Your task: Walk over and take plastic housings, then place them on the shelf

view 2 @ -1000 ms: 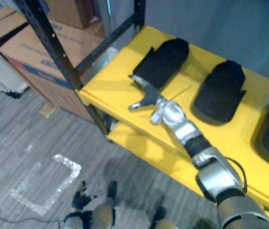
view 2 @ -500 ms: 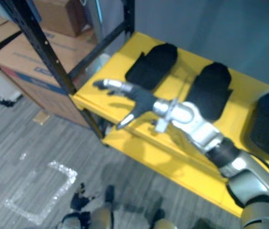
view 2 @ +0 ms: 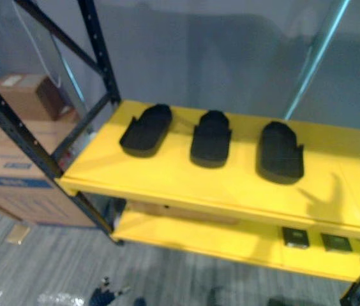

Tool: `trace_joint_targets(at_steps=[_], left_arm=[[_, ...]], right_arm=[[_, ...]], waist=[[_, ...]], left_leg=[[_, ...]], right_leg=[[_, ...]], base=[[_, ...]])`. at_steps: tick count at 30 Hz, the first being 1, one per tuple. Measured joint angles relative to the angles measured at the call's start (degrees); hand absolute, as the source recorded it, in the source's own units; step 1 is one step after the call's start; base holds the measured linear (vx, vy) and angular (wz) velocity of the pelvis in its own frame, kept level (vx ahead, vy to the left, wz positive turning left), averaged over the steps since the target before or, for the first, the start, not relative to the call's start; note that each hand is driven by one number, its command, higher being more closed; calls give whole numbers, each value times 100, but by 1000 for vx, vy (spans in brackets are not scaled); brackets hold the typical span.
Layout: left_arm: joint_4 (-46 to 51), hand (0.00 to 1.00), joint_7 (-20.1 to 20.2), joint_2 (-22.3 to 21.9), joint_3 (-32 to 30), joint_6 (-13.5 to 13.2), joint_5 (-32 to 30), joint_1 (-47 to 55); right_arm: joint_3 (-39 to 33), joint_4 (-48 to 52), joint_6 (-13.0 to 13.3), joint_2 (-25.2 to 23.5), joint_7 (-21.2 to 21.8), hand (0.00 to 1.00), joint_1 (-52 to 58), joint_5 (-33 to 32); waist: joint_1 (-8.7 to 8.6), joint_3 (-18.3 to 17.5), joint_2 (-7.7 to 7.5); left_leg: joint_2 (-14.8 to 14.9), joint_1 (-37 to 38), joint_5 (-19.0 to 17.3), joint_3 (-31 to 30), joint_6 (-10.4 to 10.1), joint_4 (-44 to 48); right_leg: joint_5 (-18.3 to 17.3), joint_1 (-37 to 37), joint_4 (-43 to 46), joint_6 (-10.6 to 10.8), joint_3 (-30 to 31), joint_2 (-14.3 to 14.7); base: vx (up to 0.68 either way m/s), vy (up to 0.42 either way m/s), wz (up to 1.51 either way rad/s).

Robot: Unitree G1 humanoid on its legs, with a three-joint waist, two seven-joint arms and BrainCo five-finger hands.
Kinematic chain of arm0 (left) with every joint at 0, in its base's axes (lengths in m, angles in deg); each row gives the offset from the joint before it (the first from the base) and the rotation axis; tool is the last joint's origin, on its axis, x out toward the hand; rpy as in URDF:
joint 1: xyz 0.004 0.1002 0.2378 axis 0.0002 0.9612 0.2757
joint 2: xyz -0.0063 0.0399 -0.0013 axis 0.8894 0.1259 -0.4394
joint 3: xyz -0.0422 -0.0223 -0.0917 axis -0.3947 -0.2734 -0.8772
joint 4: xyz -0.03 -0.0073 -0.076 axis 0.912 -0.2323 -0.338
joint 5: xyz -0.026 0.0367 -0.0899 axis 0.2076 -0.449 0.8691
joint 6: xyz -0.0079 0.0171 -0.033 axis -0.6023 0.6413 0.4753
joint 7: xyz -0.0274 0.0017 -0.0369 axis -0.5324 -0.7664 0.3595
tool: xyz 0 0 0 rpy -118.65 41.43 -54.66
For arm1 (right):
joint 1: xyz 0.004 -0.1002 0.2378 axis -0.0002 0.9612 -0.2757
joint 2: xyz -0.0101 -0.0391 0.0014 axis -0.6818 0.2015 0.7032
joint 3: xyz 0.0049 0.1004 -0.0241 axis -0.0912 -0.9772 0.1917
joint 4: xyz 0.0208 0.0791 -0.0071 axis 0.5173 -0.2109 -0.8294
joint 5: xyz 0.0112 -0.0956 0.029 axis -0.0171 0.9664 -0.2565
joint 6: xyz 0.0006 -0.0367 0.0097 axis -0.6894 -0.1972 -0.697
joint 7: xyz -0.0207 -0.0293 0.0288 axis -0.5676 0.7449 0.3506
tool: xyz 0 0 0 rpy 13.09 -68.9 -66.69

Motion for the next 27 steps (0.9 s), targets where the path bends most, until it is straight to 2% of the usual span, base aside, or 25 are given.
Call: trace_joint_targets(at_steps=[2, 5, 8, 10, 13, 14, 18, 20, 24, 27], left_arm=[[-20, 0, 0, 43, 2, 5, 26, 38], [-29, 0, 0, 57, 1, 33, 31, 16], [-212, 0, 4, 60, 4, 65, 43, -83], [-309, 0, 25, 60, 3, 128, 44, -159], [-470, 0, 96, 60, -1, 224, 48, -216], [-488, 0, 114, 60, -2, 235, 49, -222], [-569, 0, 210, 89, -5, 268, 41, -287], [-571, 0, 313, 137, -4, 286, 30, -343], [-574, 0, 407, 337, -27, 355, 4, -500], [-574, 0, 449, 505, -183, 442, -21, -570]], right_arm=[[-307, -704, 117, -360, -232, 0, 278, -247], [-417, -1490, 110, -782, -307, 0, 527, -605], [-303, -2739, -219, -1192, -287, 0, 879, -958], [-126, -3410, -860, -1501, -133, 0, 1180, -762], [-29, -4190, -1466, -2100, 233, 0, 1493, -462], [-19, -4271, -1525, -2195, 248, 0, 1541, -389], [380, -4864, -1919, -2758, 498, 0, 1801, 814], [572, -5056, -1996, -2992, 602, 0, 1805, 1295], [583, -5343, -2127, -3274, 636, 0, 1840, 1606], [556, -5545, -2211, -3579, 720, 0, 1915, 1721]], waist=[[-62, -17, -18], [-51, -1, -55], [-45, -3, -13], [-50, 8, 71], [-33, 45, 213], [-30, 46, 222], [-22, 43, 224], [1, 52, 203], [19, 113, 110], [118, 144, 5]], left_leg=[[-15, 105, -1, 63, 9, 3], [-39, 313, 1, 74, 22, 13], [-65, 403, -46, 76, 1, 5], [-73, 398, -78, 65, 3, 2], [-89, 367, -87, 31, 13, 1], [-95, 365, -88, 20, 13, 1], [-157, 373, -105, -102, 40, 1], [-180, 387, -120, -114, 64, 1], [-209, 492, -131, -280, 80, 2], [-217, 625, -168, -325, 65, 2]], right_leg=[[53, 35, 44, 22, 88, -18], [108, 226, 37, 28, 118, -41], [49, 299, -2, -7, 117, -74], [38, 300, 0, 4, 117, -80], [29, 304, -6, -14, 88, -90], [30, 312, -6, -16, 70, -96], [2, 426, -30, -69, -50, -136], [9, 476, -53, -95, -92, -151], [-60, 691, -58, -141, -298, -165], [-103, 863, -50, -120, -344, -160]], base=[[15, 16, -16], [17, 6, -12], [-67, 24, -1], [-71, 23, 1], [-32, 18, 6], [-3, 14, 11], [31, 14, 17], [61, 12, 7], [70, -18, 20], [81, -31, 5]])
